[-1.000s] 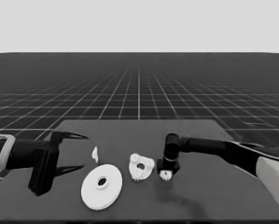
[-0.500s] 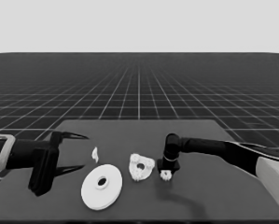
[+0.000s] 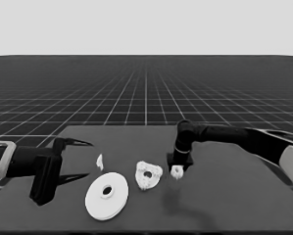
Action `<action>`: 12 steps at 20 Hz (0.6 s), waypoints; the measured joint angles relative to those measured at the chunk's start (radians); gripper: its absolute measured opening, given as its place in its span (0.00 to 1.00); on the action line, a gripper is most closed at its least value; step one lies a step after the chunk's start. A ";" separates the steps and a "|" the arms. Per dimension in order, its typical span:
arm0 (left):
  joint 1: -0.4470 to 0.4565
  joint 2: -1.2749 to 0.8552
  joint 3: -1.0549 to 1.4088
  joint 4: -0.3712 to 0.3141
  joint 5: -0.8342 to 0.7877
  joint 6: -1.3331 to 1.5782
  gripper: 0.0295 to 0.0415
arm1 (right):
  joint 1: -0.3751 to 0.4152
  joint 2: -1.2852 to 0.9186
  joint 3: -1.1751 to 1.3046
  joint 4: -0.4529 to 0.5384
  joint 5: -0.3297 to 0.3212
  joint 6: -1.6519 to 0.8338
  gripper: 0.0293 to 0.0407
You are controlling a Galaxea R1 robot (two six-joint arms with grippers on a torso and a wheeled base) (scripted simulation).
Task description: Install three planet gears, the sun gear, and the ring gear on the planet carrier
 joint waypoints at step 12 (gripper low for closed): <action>0.000 0.000 0.000 0.000 0.000 0.000 0.75 | 0.018 0.429 -0.472 0.021 0.003 -0.043 0.15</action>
